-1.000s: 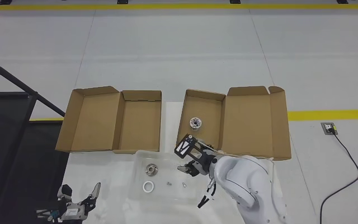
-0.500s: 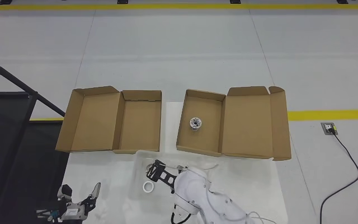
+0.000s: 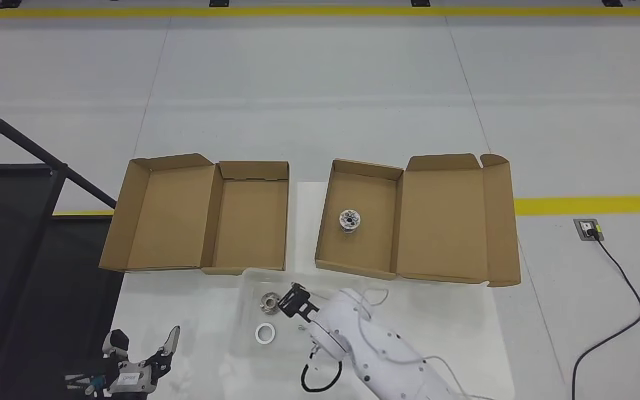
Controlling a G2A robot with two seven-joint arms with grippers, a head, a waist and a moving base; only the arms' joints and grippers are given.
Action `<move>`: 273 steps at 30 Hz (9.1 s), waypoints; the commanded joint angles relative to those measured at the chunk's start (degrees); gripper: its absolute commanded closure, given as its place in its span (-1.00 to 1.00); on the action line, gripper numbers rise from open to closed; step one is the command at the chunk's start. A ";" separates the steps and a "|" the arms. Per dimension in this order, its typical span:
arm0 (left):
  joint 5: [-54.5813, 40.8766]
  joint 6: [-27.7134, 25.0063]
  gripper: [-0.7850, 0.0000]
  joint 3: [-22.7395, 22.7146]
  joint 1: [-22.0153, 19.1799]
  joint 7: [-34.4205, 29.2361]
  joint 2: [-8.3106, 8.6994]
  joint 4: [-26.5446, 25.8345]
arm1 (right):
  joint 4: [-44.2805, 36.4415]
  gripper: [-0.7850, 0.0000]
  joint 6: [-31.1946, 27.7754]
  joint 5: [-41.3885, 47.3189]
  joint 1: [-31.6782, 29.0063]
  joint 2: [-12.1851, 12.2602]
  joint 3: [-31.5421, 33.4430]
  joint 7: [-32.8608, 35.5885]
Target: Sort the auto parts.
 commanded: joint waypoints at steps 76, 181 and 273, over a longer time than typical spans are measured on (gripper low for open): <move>0.00 0.00 -1.00 0.00 0.00 0.00 0.00 0.00 | 29.43 1.00 -4.21 -2.41 19.94 -1.68 18.39 -20.87; 0.00 0.00 -1.00 0.00 0.00 0.00 0.00 0.00 | 10.96 0.25 -13.80 -0.93 3.73 -4.97 -5.67 -13.87; 0.00 0.00 -1.00 0.00 0.00 0.00 0.00 0.00 | 51.76 0.40 -3.39 -0.17 26.54 -5.42 20.54 -34.98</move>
